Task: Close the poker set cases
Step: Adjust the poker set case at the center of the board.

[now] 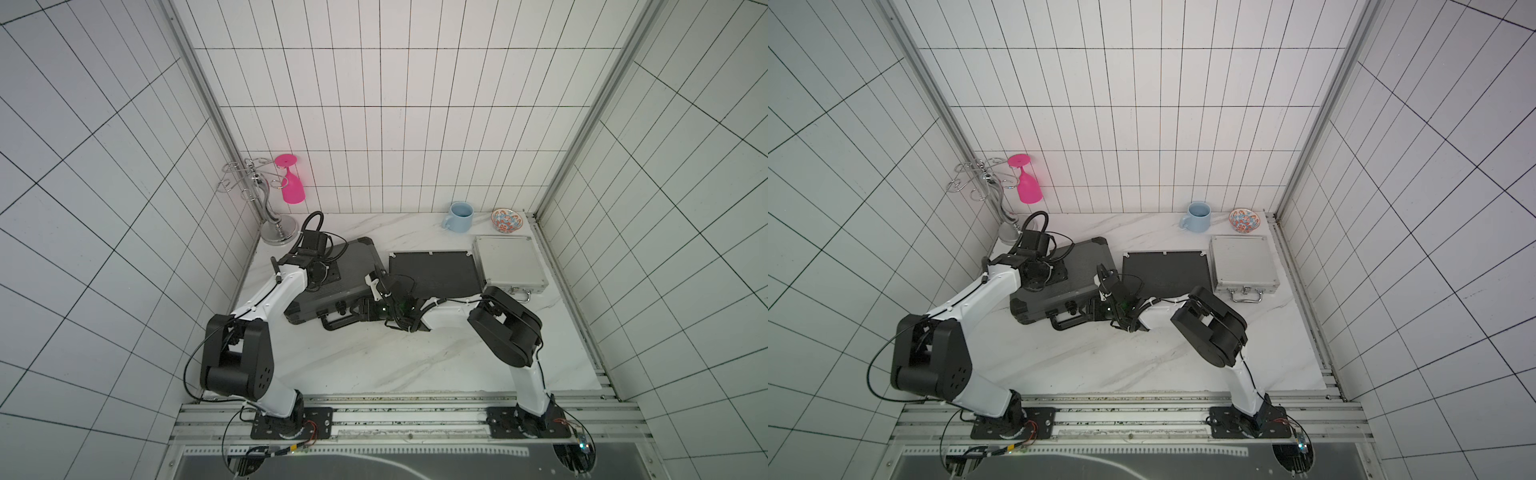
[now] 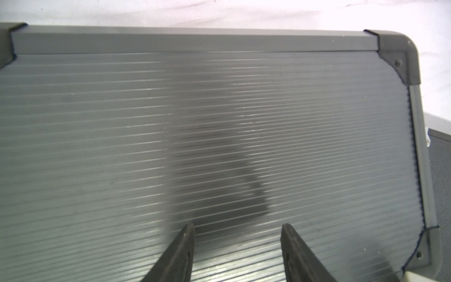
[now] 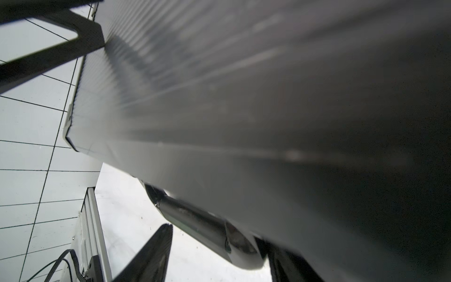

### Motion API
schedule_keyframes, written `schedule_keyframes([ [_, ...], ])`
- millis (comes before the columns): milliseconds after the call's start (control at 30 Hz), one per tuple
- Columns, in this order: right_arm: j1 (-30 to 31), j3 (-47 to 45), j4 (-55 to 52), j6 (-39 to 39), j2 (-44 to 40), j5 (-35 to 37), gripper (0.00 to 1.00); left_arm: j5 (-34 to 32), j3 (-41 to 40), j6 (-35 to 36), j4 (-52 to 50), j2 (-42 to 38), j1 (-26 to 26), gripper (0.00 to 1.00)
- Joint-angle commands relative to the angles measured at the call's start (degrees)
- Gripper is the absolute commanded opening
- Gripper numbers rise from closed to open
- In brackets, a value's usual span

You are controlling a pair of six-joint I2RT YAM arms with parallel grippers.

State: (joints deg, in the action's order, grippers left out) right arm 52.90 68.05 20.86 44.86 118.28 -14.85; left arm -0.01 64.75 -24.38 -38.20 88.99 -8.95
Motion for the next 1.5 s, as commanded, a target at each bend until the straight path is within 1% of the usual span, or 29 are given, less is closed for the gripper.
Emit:
schedule_keyframes([
  [0, 0.5, 3.1, 2.5, 5.7, 2.4, -2.1, 0.63, 1.2, -2.9, -0.6, -5.0, 2.8, 0.1, 0.58],
  [67, 0.6, 0.4, 11.0, 9.4, 2.6, -5.4, 0.60, 1.1, -2.9, -0.3, -5.3, 2.5, 0.1, 0.58],
  [167, 0.7, -1.1, 16.3, 11.1, 1.5, -8.0, 0.56, 0.3, -2.8, 0.2, -5.8, 1.9, 0.2, 0.58],
  [267, 0.9, -1.0, 16.2, 10.6, -0.7, -9.1, 0.55, 0.6, -2.6, -0.1, -5.7, 1.7, 0.2, 0.58],
  [367, 1.0, -1.1, 14.4, 9.8, -3.0, -9.1, 0.55, 0.6, -2.1, -0.1, -6.0, 1.1, -0.1, 0.58],
  [467, 1.3, -2.1, 15.0, 10.5, -4.5, -9.9, 0.56, -0.1, -2.0, 0.0, -6.4, -0.2, -0.3, 0.59],
  [600, 2.1, -1.0, 15.6, 10.9, -4.5, -12.4, 0.56, -0.7, -1.8, 0.2, -6.8, -0.3, -1.1, 0.59],
  [767, 2.9, -0.6, 14.0, 10.8, -4.1, -11.3, 0.58, -1.8, -1.9, 0.4, -7.5, -1.1, -1.9, 0.59],
  [933, 1.9, -1.8, 15.8, 12.1, -4.8, -10.5, 0.60, -4.0, -3.9, 0.7, -9.0, -6.5, -3.1, 0.59],
  [1067, 1.8, -0.2, 13.4, 10.7, -6.0, -10.3, 0.61, -4.7, -5.8, 2.7, -10.4, -10.1, -4.5, 0.59],
  [1200, 1.7, 0.8, 11.5, 10.7, -5.3, -9.7, 0.61, -7.7, -6.4, 3.6, -13.6, -12.4, -6.7, 0.59],
  [1333, 1.4, 0.1, 11.6, 12.0, -4.9, -8.3, 0.59, -7.6, -5.3, 4.4, -16.3, -15.8, -7.0, 0.60],
  [1367, 1.2, -0.1, 11.6, 12.5, -4.8, -8.0, 0.59, -6.0, -5.0, 5.6, -16.2, -16.7, -7.1, 0.59],
  [1467, 0.4, -0.4, 12.1, 13.4, -5.1, -7.2, 0.59, -4.5, -4.8, 5.9, -16.9, -17.3, -8.2, 0.56],
])
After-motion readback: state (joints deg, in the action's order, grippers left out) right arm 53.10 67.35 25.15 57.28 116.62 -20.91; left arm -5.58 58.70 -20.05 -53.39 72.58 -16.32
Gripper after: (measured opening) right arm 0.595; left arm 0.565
